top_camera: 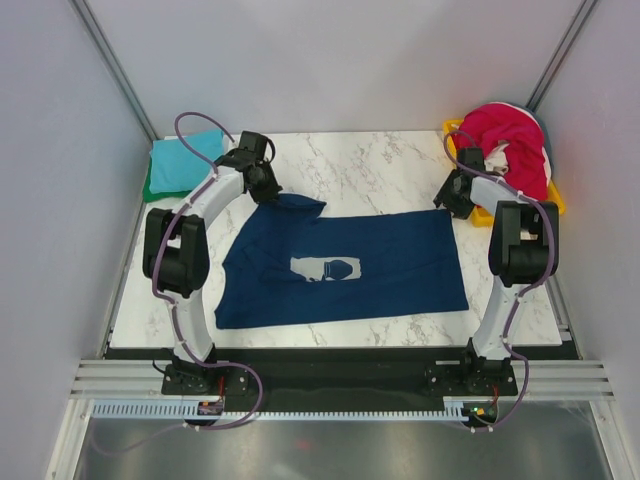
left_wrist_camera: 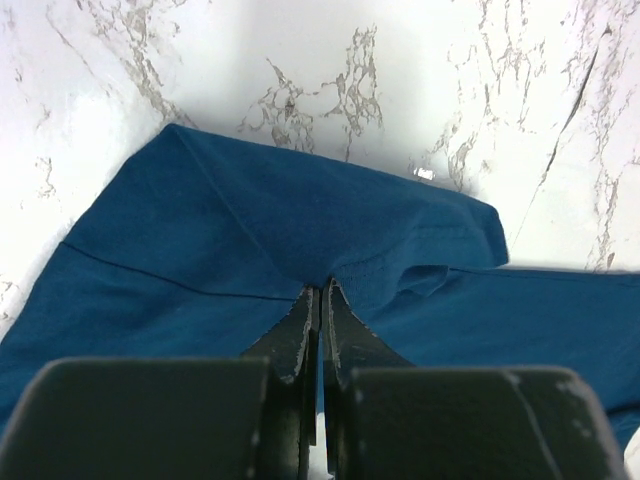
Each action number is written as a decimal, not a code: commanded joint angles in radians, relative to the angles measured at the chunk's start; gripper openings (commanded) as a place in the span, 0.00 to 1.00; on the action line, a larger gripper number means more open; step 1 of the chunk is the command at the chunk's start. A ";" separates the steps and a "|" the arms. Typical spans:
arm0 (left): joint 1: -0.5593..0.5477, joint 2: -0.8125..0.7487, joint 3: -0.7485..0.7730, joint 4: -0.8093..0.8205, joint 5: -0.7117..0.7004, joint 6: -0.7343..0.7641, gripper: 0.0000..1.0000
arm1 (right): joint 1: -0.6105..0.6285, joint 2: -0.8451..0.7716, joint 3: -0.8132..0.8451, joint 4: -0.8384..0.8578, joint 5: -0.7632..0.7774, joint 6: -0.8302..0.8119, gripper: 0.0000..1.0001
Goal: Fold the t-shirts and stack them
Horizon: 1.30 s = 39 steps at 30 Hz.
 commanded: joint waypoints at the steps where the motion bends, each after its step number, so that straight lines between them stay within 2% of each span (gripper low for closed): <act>1: 0.008 -0.044 -0.006 0.025 0.025 -0.001 0.02 | 0.013 0.035 0.027 -0.004 0.036 -0.014 0.58; 5: 0.011 -0.045 -0.006 0.028 0.032 0.000 0.02 | 0.015 0.057 0.030 0.007 0.024 -0.010 0.43; 7: 0.015 -0.052 -0.006 0.027 0.032 -0.001 0.02 | 0.018 0.071 0.038 0.007 0.022 -0.011 0.32; 8: 0.016 -0.053 -0.007 0.028 0.032 0.000 0.02 | 0.016 0.074 0.041 0.007 0.018 -0.013 0.20; 11: 0.021 -0.064 0.000 0.027 0.040 0.000 0.02 | 0.016 0.074 0.053 0.000 0.016 -0.014 0.00; 16: 0.034 -0.123 0.040 -0.009 0.051 0.014 0.02 | 0.016 0.031 0.085 -0.033 0.002 -0.023 0.00; 20: 0.036 -0.244 0.032 -0.065 0.049 0.034 0.02 | 0.016 -0.049 0.048 -0.042 -0.016 -0.028 0.00; 23: 0.036 -0.345 -0.032 -0.081 0.059 0.038 0.02 | 0.016 -0.133 0.009 -0.043 -0.031 -0.025 0.00; 29: 0.036 -0.556 -0.291 -0.090 0.111 0.029 0.02 | 0.016 -0.339 -0.184 -0.024 -0.056 -0.025 0.00; 34: 0.034 -0.772 -0.460 -0.113 0.181 0.040 0.02 | 0.016 -0.432 -0.298 -0.020 -0.048 -0.043 0.00; 39: 0.034 -0.930 -0.583 -0.193 0.175 0.051 0.02 | 0.011 -0.527 -0.413 -0.017 -0.018 -0.051 0.00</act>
